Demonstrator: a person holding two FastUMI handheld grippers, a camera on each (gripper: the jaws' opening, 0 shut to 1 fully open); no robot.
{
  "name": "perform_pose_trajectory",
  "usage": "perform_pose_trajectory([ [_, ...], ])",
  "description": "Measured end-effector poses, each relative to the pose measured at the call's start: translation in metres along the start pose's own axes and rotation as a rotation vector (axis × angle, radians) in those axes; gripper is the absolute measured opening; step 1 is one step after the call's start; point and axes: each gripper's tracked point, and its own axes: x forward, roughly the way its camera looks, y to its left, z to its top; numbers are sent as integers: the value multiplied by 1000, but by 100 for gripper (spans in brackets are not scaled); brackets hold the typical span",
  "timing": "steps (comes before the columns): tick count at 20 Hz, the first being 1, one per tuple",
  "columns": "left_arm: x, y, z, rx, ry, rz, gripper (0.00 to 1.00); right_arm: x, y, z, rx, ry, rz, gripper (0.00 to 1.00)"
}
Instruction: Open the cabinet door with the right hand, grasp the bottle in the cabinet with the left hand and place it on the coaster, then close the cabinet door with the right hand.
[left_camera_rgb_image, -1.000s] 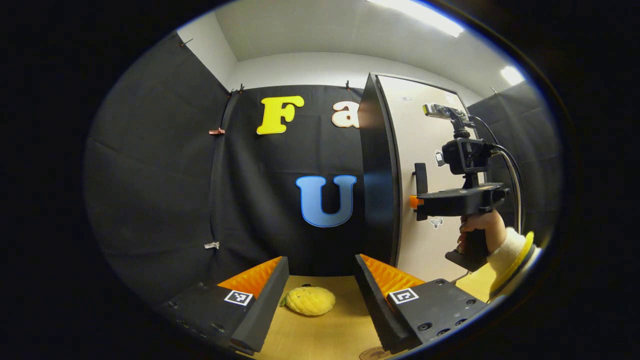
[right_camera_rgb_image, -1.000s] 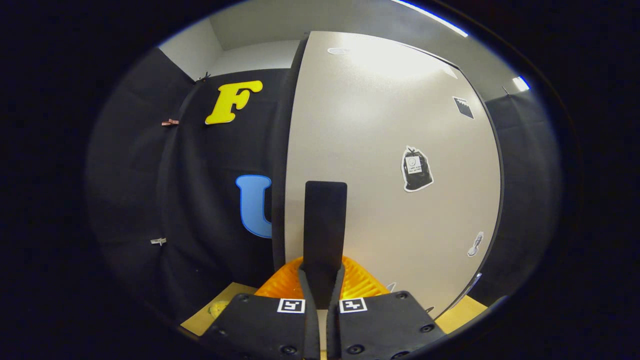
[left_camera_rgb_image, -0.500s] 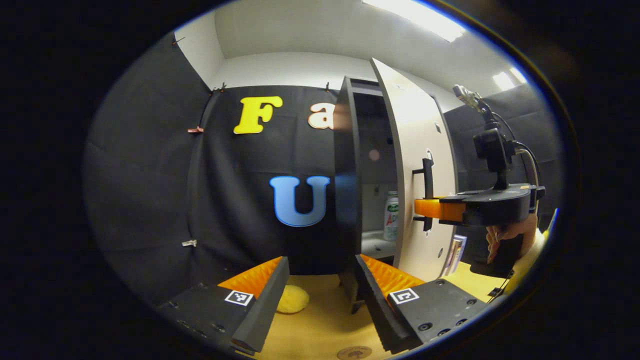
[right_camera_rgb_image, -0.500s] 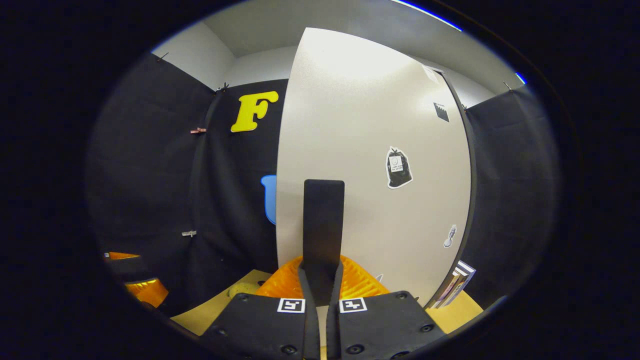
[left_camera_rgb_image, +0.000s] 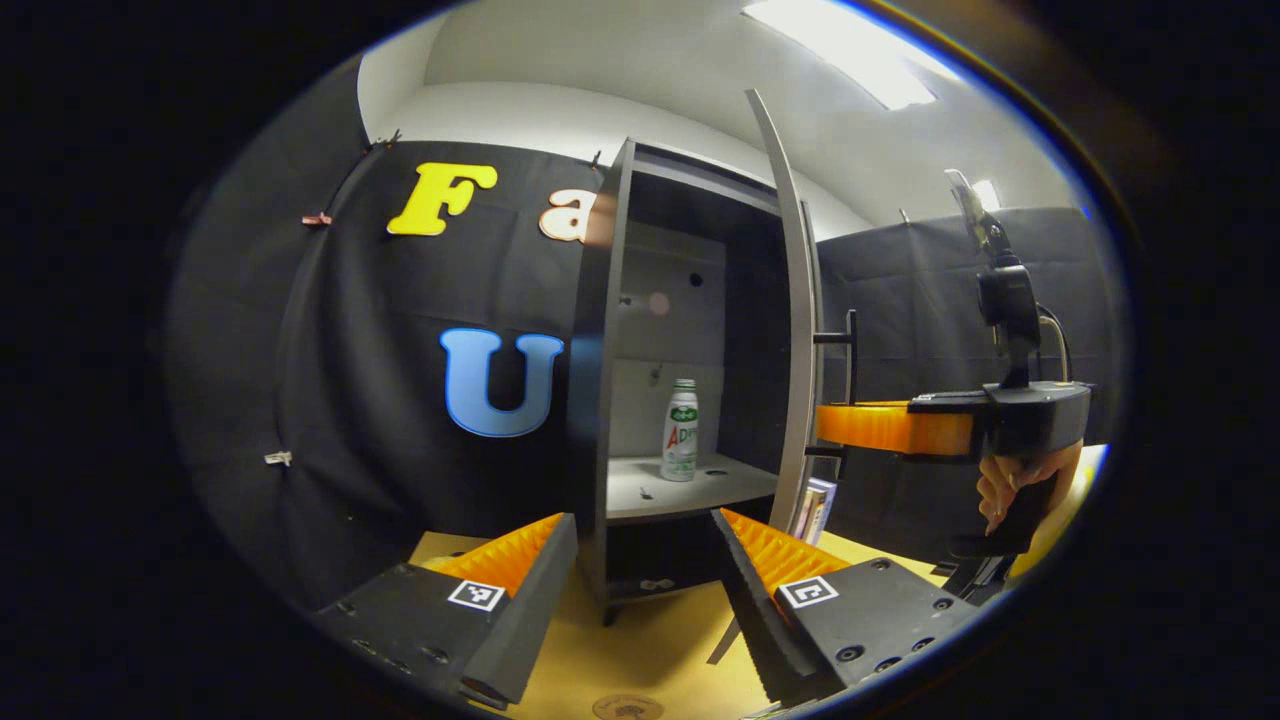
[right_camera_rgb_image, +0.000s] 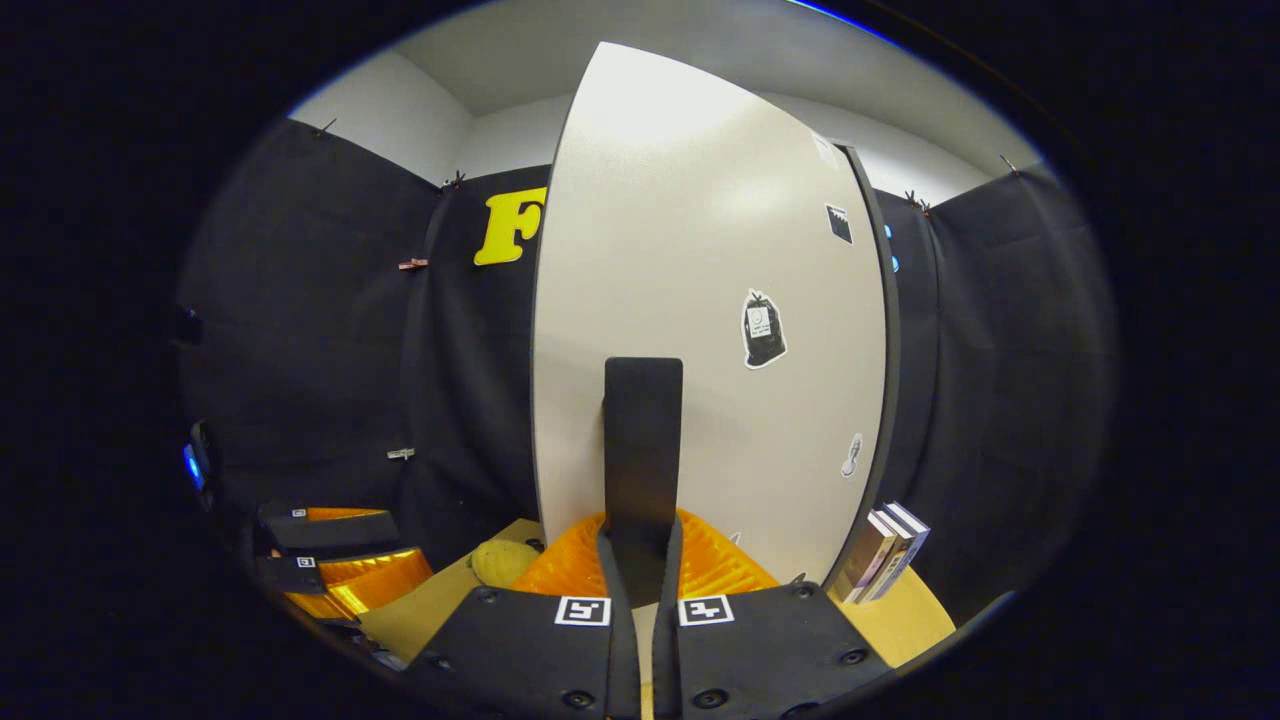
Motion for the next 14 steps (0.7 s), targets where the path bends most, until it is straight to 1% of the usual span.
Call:
perform_pose_trajectory([
  [2,9,-12,-5,-10,16,-41,88,-6,-5,1,-5,1,-23,10],
  [5,21,-34,-7,-9,22,-104,88,-8,-13,1,-16,3,-59,10],
  [8,39,-55,-9,8,18,-161,88,-14,-19,0,-5,18,-65,10],
  [10,54,-71,-9,37,17,-195,88,-17,-25,0,3,25,-78,10],
  [11,63,-75,-7,59,9,-196,88,-19,-28,0,0,24,-87,9],
  [12,72,-79,-5,81,-2,-191,91,-20,-31,0,1,27,-96,9],
  [13,82,-83,-5,101,-8,-178,88,-22,-34,0,10,37,-105,9],
  [14,92,-88,-3,111,-11,-164,88,-24,-37,0,24,42,-117,9],
])
